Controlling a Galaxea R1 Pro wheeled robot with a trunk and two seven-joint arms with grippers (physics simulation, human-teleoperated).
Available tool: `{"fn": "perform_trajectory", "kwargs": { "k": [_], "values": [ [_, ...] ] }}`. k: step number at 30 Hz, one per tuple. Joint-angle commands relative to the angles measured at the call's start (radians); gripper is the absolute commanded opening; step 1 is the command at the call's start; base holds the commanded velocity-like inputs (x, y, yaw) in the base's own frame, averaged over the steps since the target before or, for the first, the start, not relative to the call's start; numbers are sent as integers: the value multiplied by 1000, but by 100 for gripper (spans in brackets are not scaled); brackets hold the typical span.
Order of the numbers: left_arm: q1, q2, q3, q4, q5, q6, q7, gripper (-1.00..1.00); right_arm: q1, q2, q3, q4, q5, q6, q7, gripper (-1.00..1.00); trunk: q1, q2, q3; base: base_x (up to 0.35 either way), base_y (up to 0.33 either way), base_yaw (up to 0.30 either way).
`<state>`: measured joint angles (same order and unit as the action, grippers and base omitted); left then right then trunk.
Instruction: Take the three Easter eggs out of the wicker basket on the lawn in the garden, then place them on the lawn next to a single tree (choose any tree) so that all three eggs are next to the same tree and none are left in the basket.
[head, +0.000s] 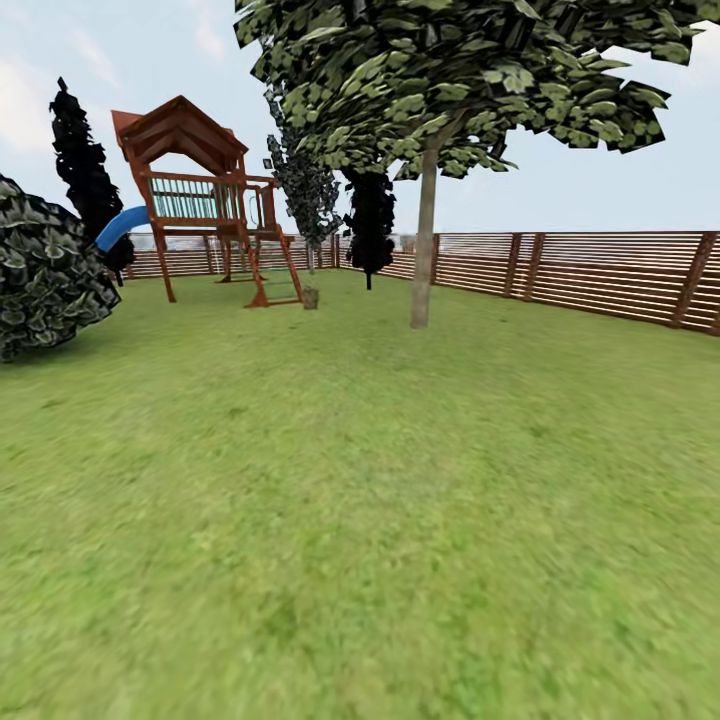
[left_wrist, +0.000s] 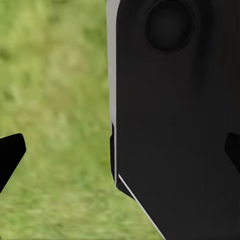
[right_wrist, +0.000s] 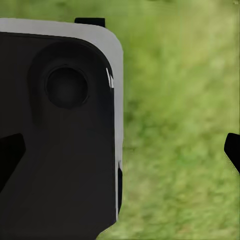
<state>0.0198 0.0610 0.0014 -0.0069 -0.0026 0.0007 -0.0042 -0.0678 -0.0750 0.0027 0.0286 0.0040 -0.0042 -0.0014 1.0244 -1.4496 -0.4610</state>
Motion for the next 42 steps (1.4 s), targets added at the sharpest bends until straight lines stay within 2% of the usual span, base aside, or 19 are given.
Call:
{"fn": "perform_trajectory", "kwargs": {
  "k": [1,42],
  "values": [
    [0,0,0,-1,0,0,0,100,-1,0,0,2,1,-1,0,100,1,0,-1,337,74,0],
    [0,0,0,-1,0,1,0,100,-1,1,-1,2,-1,0,0,100,1,0,-1,337,73,15]
  ]
}}
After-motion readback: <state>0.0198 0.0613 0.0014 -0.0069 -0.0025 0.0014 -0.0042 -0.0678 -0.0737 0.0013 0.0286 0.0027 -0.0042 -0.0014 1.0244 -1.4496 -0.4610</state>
